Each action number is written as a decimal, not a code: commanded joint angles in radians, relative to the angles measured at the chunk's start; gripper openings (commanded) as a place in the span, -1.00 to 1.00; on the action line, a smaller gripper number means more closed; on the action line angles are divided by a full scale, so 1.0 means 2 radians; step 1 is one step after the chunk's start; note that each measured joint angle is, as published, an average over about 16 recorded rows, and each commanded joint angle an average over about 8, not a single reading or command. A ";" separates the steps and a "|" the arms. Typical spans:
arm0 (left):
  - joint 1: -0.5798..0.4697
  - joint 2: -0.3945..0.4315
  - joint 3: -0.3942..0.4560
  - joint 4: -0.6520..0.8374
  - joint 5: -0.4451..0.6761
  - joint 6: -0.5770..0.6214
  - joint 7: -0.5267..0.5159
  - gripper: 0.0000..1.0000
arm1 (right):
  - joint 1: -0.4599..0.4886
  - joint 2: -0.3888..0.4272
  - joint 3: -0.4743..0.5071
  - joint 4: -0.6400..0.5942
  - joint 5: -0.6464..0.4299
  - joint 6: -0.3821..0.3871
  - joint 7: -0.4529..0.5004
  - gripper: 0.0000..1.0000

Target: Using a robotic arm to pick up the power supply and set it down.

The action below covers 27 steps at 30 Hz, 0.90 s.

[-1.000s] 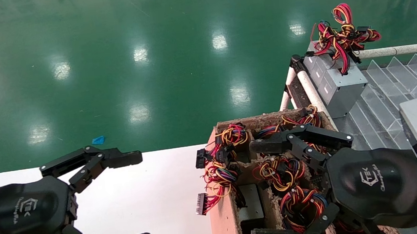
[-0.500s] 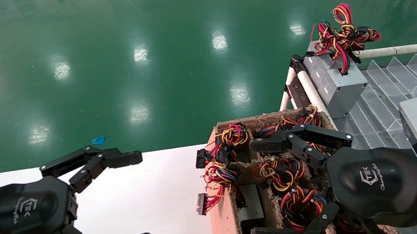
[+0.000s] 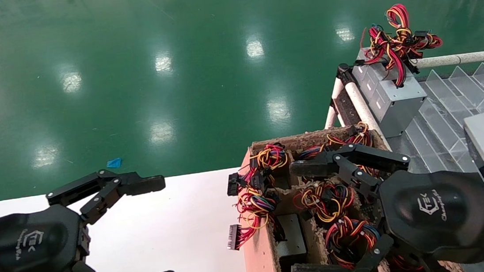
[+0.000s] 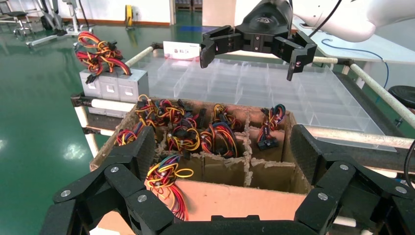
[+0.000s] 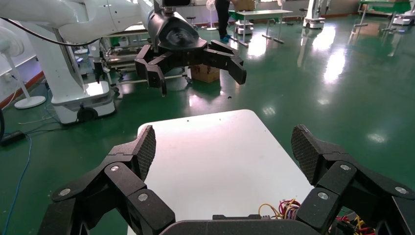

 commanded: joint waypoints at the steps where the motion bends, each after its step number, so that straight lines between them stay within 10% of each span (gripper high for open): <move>1: 0.000 0.000 0.000 0.000 0.000 0.000 0.000 1.00 | 0.000 0.000 0.000 0.000 0.000 0.000 0.000 1.00; 27: 0.000 0.000 0.000 0.000 0.000 0.000 0.000 1.00 | 0.000 0.000 0.000 0.000 0.000 0.000 0.000 1.00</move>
